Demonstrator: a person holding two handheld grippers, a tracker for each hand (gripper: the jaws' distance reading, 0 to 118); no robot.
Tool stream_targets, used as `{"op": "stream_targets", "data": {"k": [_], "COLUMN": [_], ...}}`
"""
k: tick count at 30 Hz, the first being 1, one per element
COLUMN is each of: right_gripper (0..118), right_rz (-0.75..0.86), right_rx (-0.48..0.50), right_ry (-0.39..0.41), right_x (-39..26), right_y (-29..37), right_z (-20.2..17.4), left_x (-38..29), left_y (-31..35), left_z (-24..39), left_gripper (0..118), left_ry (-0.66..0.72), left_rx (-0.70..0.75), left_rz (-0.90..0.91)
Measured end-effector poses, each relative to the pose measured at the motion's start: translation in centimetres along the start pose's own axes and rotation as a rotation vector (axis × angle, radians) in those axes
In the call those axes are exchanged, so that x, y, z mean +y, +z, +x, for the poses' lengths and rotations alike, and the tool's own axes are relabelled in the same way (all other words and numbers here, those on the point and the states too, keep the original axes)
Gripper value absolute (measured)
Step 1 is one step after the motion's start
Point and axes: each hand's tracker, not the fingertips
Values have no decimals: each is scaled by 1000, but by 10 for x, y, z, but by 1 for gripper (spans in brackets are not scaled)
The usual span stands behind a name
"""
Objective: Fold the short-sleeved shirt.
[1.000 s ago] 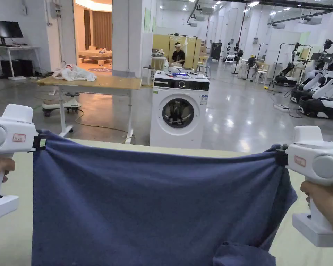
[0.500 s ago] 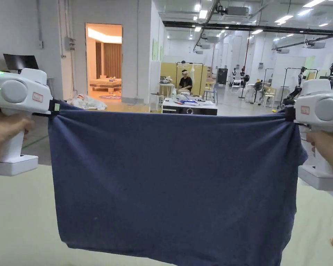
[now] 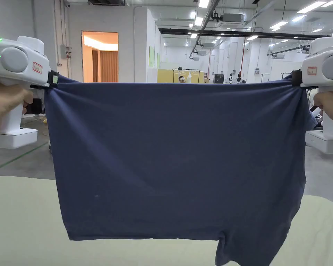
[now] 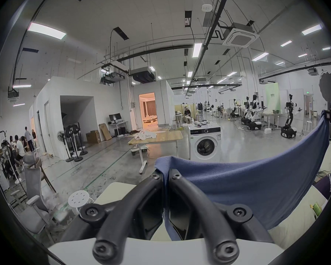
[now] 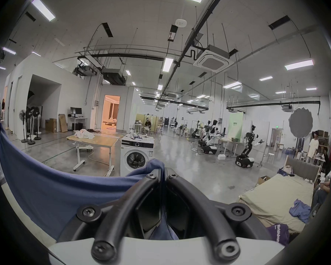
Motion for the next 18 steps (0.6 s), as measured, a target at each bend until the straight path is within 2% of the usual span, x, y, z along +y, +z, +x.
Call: {"op": "stream_targets", "data": {"k": [6,13,18], "right_gripper": [1,1,1], "right_rz": [-13,-81,-154], "right_rx": [5,27,27], "right_ry": [16,43,28], "right_x": [-31,-109,-168], "right_y": [-7,4,35], "right_z": [-4,-11,-10], "left_x": [-27,-103,-162], "left_y": [-11,-18,0], "left_z": [3,7,10], "left_gripper": [0,0,0], "left_ry": [15,19,51], "left_rx": [5,-14,-50], "left_rz": [-25,-92,-132]}}
